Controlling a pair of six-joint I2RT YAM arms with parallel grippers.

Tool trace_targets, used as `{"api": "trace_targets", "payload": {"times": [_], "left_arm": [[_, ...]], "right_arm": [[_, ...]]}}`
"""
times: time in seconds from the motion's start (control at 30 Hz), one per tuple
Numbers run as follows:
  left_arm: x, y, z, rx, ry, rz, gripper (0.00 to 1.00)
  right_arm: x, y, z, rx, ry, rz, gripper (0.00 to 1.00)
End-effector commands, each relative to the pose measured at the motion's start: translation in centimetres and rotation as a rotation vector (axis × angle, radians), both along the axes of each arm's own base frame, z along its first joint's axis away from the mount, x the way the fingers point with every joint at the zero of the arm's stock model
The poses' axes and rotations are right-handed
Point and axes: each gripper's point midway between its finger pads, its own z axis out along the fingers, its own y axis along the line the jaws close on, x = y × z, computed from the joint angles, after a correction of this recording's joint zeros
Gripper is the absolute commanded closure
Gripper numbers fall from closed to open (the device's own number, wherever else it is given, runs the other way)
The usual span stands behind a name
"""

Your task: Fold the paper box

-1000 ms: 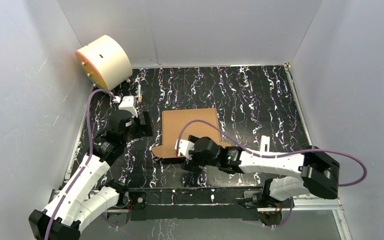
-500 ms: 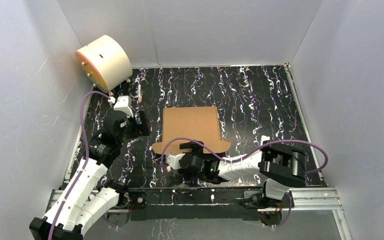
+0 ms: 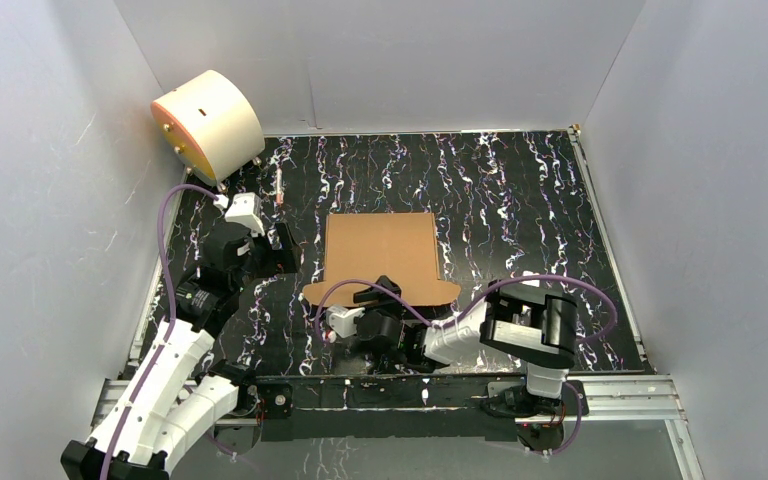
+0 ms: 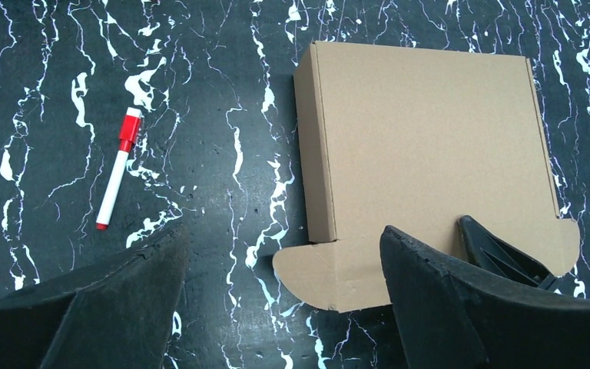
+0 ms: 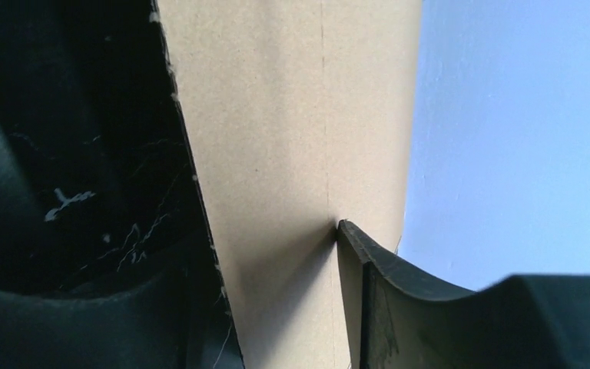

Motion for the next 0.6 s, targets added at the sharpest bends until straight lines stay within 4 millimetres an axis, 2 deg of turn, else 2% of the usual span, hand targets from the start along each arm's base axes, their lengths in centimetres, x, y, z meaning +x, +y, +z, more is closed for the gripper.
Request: {"api": "trace_targets", "payload": {"times": [0.0, 0.2, 0.37, 0.47, 0.57], "left_arm": [[-0.2, -0.3, 0.3, -0.018, -0.016, -0.018, 0.1], [-0.2, -0.3, 0.5, -0.022, -0.023, -0.02, 0.1], [-0.3, -0.2, 0.8, -0.029, -0.037, -0.017, 0.1], [-0.4, -0.2, 1.2, -0.036, -0.057, -0.016, 0.1], [-0.4, -0.1, 2.0, -0.043, -0.089, -0.012, 0.1]], "right_arm": [[0.0, 0.9, 0.0, 0.04, -0.028, 0.018, 0.41], [-0.3, 1.4, 1.6, 0.083, 0.003, 0.041, 0.65], [-0.8, 1.4, 3.4, 0.106, 0.038, 0.056, 0.92], [-1.1, 1.2, 3.7, 0.104, 0.076, 0.047, 1.0], [-1.5, 1.0, 4.5, 0.109, 0.115, 0.042, 1.0]]}}
